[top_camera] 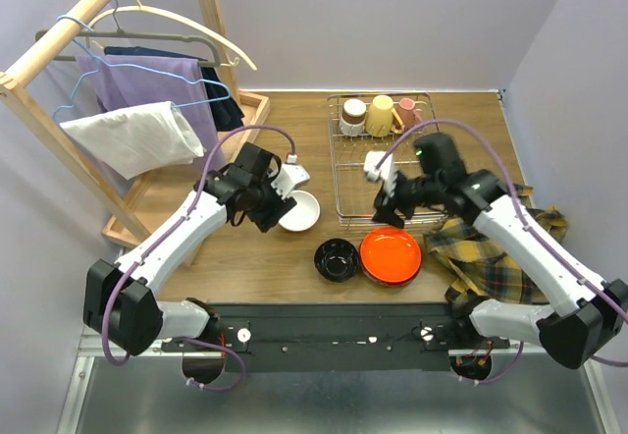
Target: Load the mixed dishes into the dish rack
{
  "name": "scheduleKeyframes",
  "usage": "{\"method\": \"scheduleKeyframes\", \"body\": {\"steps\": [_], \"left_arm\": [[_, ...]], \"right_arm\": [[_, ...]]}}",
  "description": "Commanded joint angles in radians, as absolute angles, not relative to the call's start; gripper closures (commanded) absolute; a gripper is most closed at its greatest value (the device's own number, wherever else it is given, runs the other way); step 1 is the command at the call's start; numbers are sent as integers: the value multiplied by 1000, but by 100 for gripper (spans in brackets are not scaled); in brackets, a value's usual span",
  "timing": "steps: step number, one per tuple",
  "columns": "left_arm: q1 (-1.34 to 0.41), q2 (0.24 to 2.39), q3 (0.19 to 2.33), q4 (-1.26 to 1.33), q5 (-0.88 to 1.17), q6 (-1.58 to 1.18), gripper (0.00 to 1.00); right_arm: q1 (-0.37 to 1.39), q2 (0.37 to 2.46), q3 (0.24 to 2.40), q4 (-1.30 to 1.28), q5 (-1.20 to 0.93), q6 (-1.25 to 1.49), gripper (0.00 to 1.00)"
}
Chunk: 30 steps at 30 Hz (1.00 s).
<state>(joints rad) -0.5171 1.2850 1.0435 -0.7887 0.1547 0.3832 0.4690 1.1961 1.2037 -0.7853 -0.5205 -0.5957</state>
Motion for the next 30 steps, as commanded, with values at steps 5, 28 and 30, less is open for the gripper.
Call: {"method": "scheduleKeyframes", "body": {"steps": [5,28,30], "left_arm": [[-485,1321,1213,-726,55,216,27],[-433,1155,1256,-726,106,130,23],[-431,1147,1249,-723,115,126,23]], "right_arm": [[889,1299,1072,-703,-427,-692,35],[1127,1526,977,-503,-210,-538,46],[1129,1532,977,-506,-210,-537,49]]}}
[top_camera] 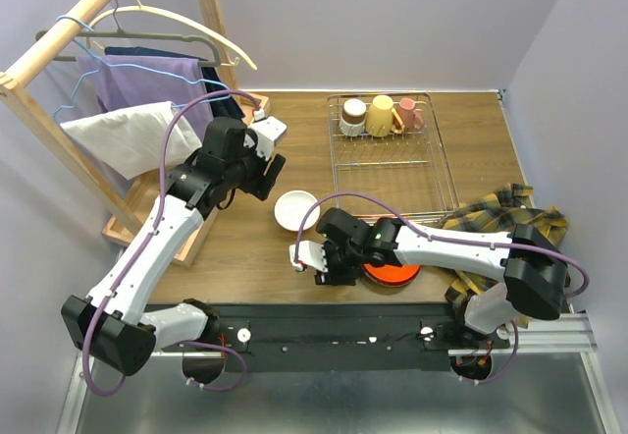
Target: Load the mixed dishes into the dish rack
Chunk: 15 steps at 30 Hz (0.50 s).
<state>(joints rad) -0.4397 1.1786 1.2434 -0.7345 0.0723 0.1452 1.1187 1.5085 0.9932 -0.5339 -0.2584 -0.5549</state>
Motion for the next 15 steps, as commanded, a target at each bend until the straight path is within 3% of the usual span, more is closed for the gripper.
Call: {"method": "scheduleKeyframes", "body": {"steps": [1,10,15], "left_arm": [[-431,1143,1246,-724,117,123,23],[-430,1112,1221,-715,143,117,23],[-430,1100,1206,-712,149,118,22]], "right_arm": [[1127,1540,979,-508,-210,-534,50],[1137,1560,969,-526,-210,-506,67],[1141,1568,997,-581,-235,-511,87]]}}
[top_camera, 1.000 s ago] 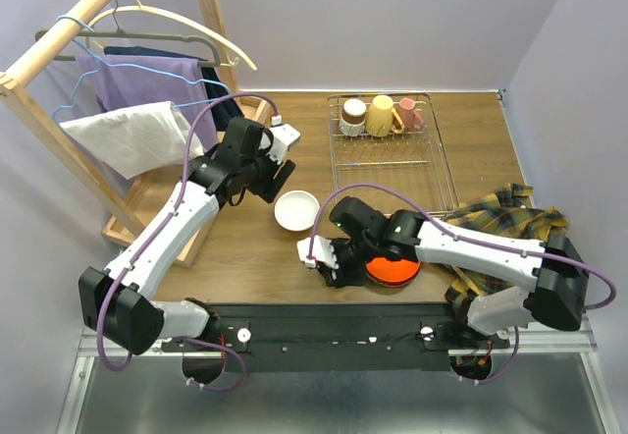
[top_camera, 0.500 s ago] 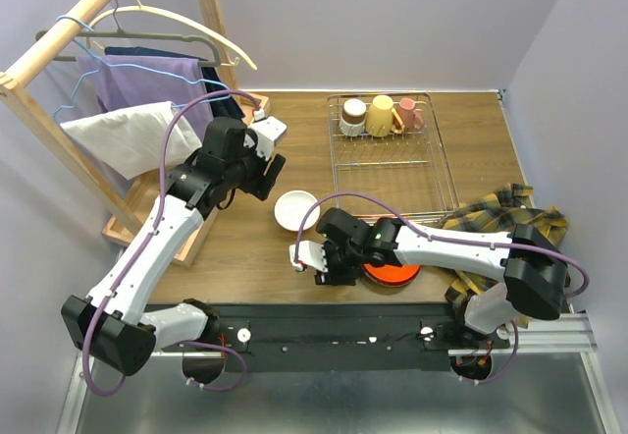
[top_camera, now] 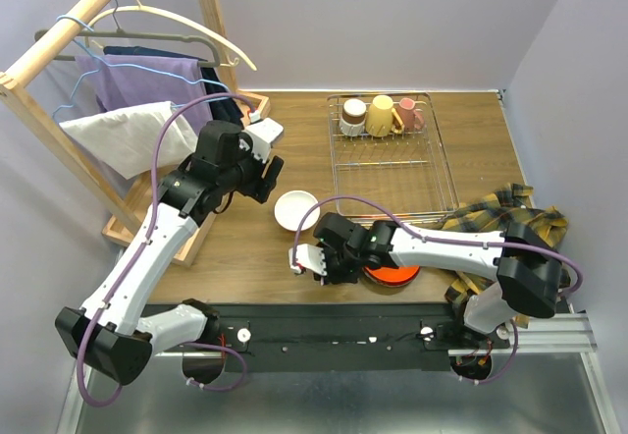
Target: Load the mixed dishes into the dish rack
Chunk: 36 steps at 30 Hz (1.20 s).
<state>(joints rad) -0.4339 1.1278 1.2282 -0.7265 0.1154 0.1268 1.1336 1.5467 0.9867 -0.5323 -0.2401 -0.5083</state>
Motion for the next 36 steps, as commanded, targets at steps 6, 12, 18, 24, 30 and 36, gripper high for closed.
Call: {"method": "scheduleKeyframes", "body": {"steps": [6,12,18,24,30,36], "left_arm": [[-430,1097,1213,-713,181,120,22],[-430,1123,1235,-704,216,101,23],[-448,1166,1281,-686,178,84,30],[-491,1160,1301,-606,68,93,35],[-690,1203,1292,-473,-3,369,37],[-738,1308,1301,-408,8,332,33]], "right_arm": [[1141,1546,1127,-786,-373,-514,99],[1141,1548,1340,-1038,-486,-551,99],[1112,1560,1615,-1221,-471,-551,99],[719,1552,1666,-1247,-570,-570,99],[369,1566,1674,-1166,-825,-624,99],[143,1578,1499,-896,-1093,-396,100]]}}
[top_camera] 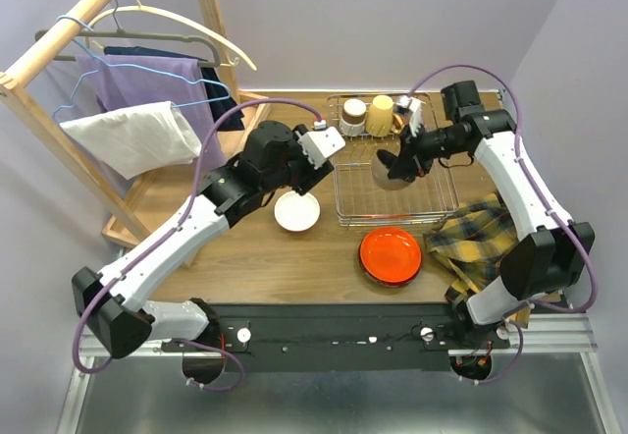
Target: Load the mixed dishes into the dish rack
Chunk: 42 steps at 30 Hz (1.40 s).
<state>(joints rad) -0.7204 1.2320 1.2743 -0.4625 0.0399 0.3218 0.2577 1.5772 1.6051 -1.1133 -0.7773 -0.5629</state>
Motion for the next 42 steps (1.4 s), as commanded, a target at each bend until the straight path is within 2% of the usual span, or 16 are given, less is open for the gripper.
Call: {"method": "scheduleKeyframes", "body": {"steps": [1,8,9,14,18,21,26,29,33,35,37,38,39,42], "left_arm": [[-739,1340,1318,-440,8,315,33],[-752,1411,1313,-440,-18,265,32],[-755,1419,1316,-440,-18,262,32],[-756,1454,1331,-426,-44,276,30],[-759,1453,1327,-420,-58,296,29],[-765,1439,1316,-423,-71,307,28],[-770,1419,1287,-428,-72,307,27],[-772,1413,1276,-420,-75,311,26],[-773,1417,1273,-413,-75,310,26],[-773,1419,1272,-408,-72,305,25],[-773,1420,1270,-402,-69,302,25],[-773,1420,1267,-402,-69,301,25],[-773,1420,1267,-400,-68,299,25],[-773,1416,1258,-399,-78,298,25]], "right_arm": [[131,1582,1477,-811,-1124,-355,99],[101,1598,1240,-303,-1291,81,99],[100,1601,1179,-172,-1295,186,99],[100,1664,1075,115,-1281,425,99],[97,1723,985,464,-1246,737,99],[94,1785,945,622,-1207,892,99],[92,1829,911,742,-1160,1005,99],[91,1819,917,663,-1135,959,99],[90,1795,1014,249,-1040,604,95],[89,1795,1058,59,-991,523,92],[83,1795,1083,-61,-947,448,87],[81,1795,1092,-95,-928,431,82],[81,1784,1100,-125,-892,396,73],[81,1735,1124,-204,-816,315,64]]}}
